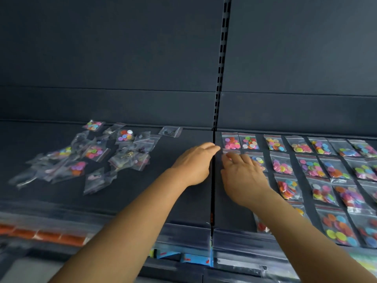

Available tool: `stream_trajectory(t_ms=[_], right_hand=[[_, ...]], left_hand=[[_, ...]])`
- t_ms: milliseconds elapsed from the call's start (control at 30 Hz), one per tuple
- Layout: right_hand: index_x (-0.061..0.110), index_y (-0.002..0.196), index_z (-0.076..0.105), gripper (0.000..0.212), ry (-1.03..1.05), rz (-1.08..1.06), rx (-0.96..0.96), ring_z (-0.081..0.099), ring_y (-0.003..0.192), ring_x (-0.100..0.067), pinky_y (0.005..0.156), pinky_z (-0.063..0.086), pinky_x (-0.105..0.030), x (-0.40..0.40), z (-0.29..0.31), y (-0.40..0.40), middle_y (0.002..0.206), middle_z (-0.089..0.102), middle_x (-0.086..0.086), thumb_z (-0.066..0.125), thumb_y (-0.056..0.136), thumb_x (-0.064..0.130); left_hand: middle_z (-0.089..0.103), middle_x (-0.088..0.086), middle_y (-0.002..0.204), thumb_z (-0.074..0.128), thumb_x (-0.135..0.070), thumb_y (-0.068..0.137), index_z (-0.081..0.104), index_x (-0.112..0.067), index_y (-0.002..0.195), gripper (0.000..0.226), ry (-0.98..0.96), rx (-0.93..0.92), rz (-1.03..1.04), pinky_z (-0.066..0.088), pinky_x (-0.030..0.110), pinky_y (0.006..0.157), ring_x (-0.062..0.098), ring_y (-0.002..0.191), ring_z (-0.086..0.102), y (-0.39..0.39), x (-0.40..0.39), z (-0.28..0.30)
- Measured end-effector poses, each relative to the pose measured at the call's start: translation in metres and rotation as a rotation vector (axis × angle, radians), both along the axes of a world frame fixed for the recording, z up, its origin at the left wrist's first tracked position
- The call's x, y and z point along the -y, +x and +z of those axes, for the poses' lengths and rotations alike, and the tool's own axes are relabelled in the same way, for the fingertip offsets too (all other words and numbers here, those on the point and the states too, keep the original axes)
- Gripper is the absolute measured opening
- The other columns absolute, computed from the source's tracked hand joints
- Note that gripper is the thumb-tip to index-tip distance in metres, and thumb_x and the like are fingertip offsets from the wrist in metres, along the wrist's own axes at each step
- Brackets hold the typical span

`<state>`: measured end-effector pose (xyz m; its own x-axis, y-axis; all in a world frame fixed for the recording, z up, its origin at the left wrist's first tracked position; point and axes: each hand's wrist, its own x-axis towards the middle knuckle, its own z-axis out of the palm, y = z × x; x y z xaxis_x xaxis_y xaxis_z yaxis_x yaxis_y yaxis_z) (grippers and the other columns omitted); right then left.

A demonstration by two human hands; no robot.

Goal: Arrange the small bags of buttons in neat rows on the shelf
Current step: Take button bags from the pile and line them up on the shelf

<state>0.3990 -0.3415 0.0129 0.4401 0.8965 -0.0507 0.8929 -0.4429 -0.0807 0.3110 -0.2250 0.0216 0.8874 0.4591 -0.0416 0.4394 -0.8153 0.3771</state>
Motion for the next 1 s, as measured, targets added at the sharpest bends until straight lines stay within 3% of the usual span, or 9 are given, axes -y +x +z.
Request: stream_trajectory(t_ms=[133,333,600,800,1000], right_hand=[[0.016,0.145,0.027,0.048,0.112,0.078,-0.012,0.025,0.137,-0.023,0.110,0.023,-0.036,-0.012,0.007,-0.019,0.150,0.028,-0.001,0.033,0.099,0.030],[0.016,0.144,0.032,0.052,0.255,0.213,-0.067,0.031,0.136,-0.022,0.111,0.024,-0.035,-0.046,0.013,-0.066,0.148,0.035,-0.001,0.042,0.097,0.034],[0.021,0.141,0.038,0.048,0.284,0.283,-0.131,0.037,0.132,-0.021,0.110,0.025,-0.035,-0.114,0.008,-0.142,0.143,0.042,0.003,0.045,0.095,0.033],[0.019,0.144,0.033,0.048,0.221,0.286,-0.157,0.029,0.137,-0.020,0.113,0.021,-0.036,-0.174,0.001,-0.196,0.148,0.036,0.002,0.039,0.098,0.032],[0.020,0.146,0.029,0.049,0.107,0.278,-0.170,0.023,0.141,-0.021,0.117,0.017,-0.038,-0.224,-0.015,-0.226,0.153,0.029,0.002,0.035,0.099,0.031]], left_hand=[[0.030,-0.006,0.151,0.042,-0.008,0.097,0.029,-0.021,0.148,0.054,0.082,0.054,0.090,0.036,0.036,0.108,0.018,0.136,0.033,-0.040,0.000,-0.005],[0.035,-0.005,0.148,0.047,-0.023,0.098,0.029,-0.022,0.147,0.053,0.178,0.136,0.281,0.033,0.033,0.109,0.017,0.135,0.033,-0.112,-0.015,-0.002],[0.037,-0.004,0.147,0.049,-0.026,0.097,0.029,-0.023,0.147,0.054,0.207,0.135,0.422,0.030,0.031,0.110,0.017,0.135,0.034,-0.205,-0.075,-0.003],[0.036,-0.003,0.149,0.047,-0.025,0.097,0.027,-0.020,0.149,0.056,0.214,0.059,0.433,0.028,0.034,0.114,0.018,0.137,0.033,-0.264,-0.137,-0.011],[0.045,-0.002,0.142,0.044,-0.020,0.098,0.043,-0.018,0.141,0.042,0.190,-0.020,0.334,0.033,0.031,0.108,0.019,0.128,0.043,-0.296,-0.173,-0.030]])
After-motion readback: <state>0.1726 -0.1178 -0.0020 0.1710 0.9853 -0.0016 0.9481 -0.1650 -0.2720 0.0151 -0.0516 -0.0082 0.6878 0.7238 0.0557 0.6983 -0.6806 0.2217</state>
